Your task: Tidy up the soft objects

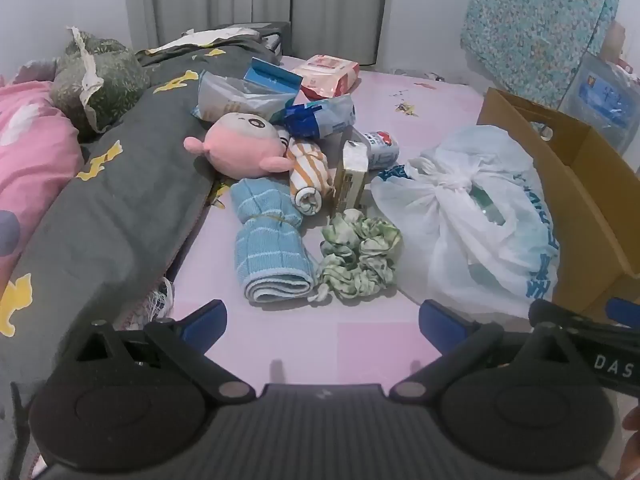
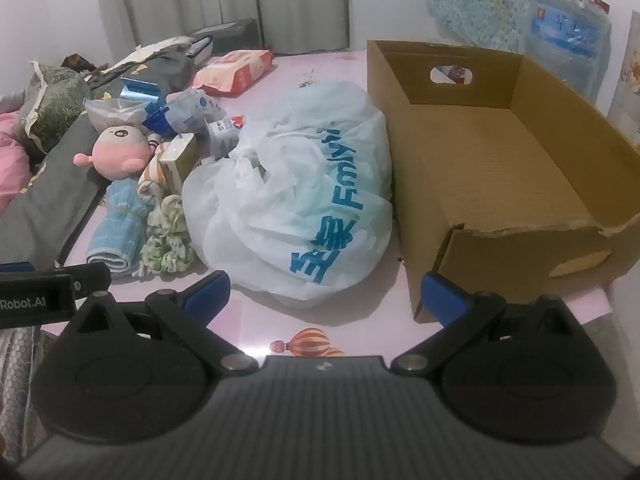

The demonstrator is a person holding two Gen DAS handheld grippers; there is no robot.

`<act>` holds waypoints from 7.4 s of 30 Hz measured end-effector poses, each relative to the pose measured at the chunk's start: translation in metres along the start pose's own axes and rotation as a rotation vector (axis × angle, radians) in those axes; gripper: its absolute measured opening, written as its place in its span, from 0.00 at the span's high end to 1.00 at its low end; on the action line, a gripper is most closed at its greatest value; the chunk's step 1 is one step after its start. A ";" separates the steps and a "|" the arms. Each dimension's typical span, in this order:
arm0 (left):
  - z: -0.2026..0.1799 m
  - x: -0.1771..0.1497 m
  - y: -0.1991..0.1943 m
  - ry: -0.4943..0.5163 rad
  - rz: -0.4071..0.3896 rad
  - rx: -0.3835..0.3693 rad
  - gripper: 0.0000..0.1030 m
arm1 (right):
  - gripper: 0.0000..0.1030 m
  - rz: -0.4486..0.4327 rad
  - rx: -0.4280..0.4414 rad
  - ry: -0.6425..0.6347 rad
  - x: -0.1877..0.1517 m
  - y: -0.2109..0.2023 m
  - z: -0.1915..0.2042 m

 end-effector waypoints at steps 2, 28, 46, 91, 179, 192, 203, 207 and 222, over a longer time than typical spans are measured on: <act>0.000 0.000 0.000 -0.002 -0.001 -0.002 0.00 | 0.01 -0.007 -0.002 -0.003 0.000 -0.001 0.000; 0.002 -0.004 -0.006 -0.023 -0.014 -0.039 0.00 | 0.01 0.004 0.002 -0.003 -0.001 -0.001 0.001; -0.002 -0.004 -0.004 -0.008 0.001 -0.046 0.00 | 0.01 0.009 0.004 -0.002 0.000 -0.001 -0.001; -0.002 -0.003 -0.002 0.000 0.004 -0.040 0.00 | 0.01 0.014 0.006 -0.003 0.000 0.001 0.000; 0.111 0.332 0.358 -0.038 0.561 -0.244 0.25 | 0.70 0.736 0.693 0.111 0.319 0.443 0.173; 0.106 0.340 0.342 -0.040 0.495 -0.228 0.26 | 0.74 0.713 0.749 0.144 0.329 0.433 0.172; 0.077 0.357 0.263 0.030 0.349 -0.212 0.26 | 0.75 0.586 0.789 0.141 0.363 0.364 0.147; 0.056 0.354 0.225 0.053 0.306 -0.228 0.27 | 0.75 0.542 0.801 0.147 0.365 0.329 0.124; -0.129 0.307 0.105 0.272 0.196 -0.374 0.27 | 0.75 0.333 0.738 0.286 0.329 0.162 -0.072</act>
Point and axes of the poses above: each gripper's, at about its wrist camera, not at the fingertips, and y roughly the way its jaws point, z to its left, x to its top, the point moved 2 cm from there along y, roughly the way its jaws point, and after that the axes turned 4 degrees about -x, right-handed, at the moved point
